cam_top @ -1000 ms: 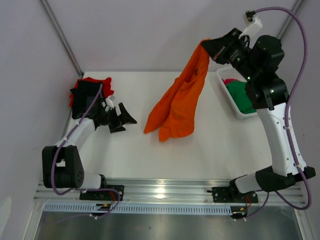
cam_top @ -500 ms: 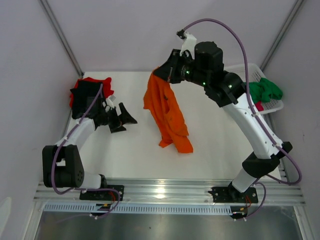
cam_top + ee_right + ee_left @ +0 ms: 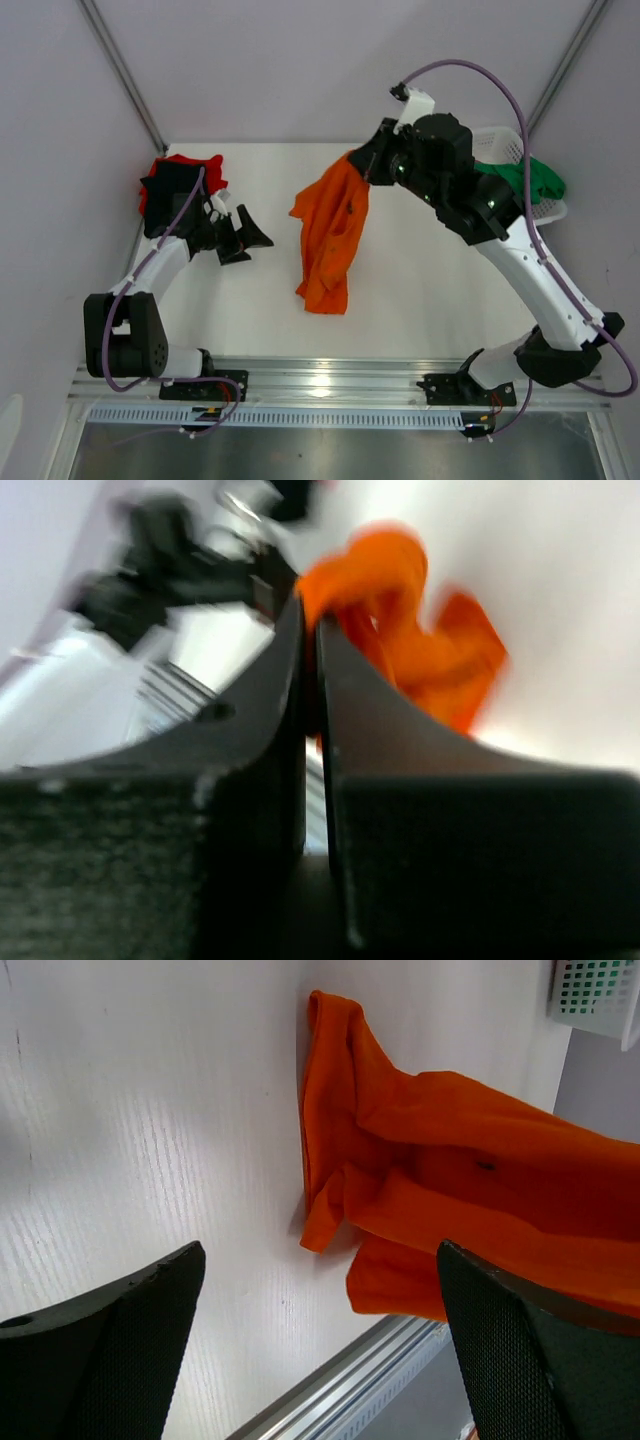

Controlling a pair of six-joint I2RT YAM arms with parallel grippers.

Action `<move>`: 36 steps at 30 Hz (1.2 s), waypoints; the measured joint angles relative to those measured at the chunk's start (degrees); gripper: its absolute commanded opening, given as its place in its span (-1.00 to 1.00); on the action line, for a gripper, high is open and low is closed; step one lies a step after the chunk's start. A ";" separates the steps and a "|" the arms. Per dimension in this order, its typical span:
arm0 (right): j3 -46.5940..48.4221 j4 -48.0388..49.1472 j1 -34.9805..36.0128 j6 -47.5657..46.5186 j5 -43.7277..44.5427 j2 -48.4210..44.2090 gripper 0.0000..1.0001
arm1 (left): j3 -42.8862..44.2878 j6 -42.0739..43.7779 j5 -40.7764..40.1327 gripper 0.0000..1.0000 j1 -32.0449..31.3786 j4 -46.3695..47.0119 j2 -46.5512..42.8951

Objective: Fold and stack the t-shirts
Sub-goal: Move the tshirt to the center of the board

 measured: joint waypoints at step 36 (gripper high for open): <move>-47.91 9.57 -7.65 6.88 17.99 -3.02 0.37 | 6.23 1.40 -2.86 0.99 -0.02 -7.15 -2.89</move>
